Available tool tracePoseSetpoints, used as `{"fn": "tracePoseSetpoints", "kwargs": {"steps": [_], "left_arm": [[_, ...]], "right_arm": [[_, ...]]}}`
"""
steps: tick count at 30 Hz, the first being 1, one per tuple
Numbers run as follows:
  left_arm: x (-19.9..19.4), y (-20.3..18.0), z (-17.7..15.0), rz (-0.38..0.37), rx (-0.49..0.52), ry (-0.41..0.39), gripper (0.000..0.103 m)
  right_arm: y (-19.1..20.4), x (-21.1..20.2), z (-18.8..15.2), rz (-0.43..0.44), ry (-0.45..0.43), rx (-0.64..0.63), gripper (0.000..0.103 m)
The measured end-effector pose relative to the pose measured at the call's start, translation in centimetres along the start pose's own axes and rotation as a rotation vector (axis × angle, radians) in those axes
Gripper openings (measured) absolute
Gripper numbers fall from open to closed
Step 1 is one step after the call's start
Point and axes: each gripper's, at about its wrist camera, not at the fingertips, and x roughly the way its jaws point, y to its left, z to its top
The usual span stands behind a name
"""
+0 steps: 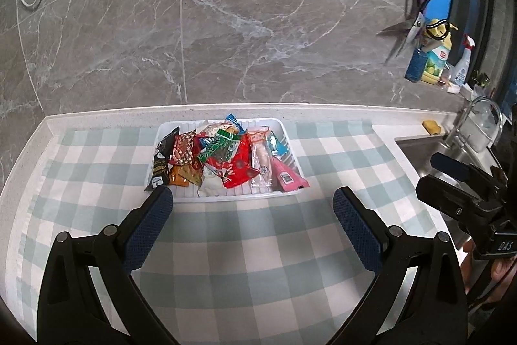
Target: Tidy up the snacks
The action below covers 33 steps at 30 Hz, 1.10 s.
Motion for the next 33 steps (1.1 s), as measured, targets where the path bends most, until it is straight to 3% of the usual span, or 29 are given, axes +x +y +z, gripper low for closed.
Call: {"fn": "tracePoseSetpoints", "kwargs": {"steps": [13,33], "left_arm": [[-0.1,1.2,-4.2,-0.009,-0.008,0.057,0.101],[-0.7,2.0,-4.5,-0.013,-0.003,0.05,0.101]], "right_arm": [[1.6,-0.7,-1.5,-0.002,0.019,-0.016,0.103],[2.4,-0.9,-1.7,-0.002,0.019,-0.024,0.103]]}}
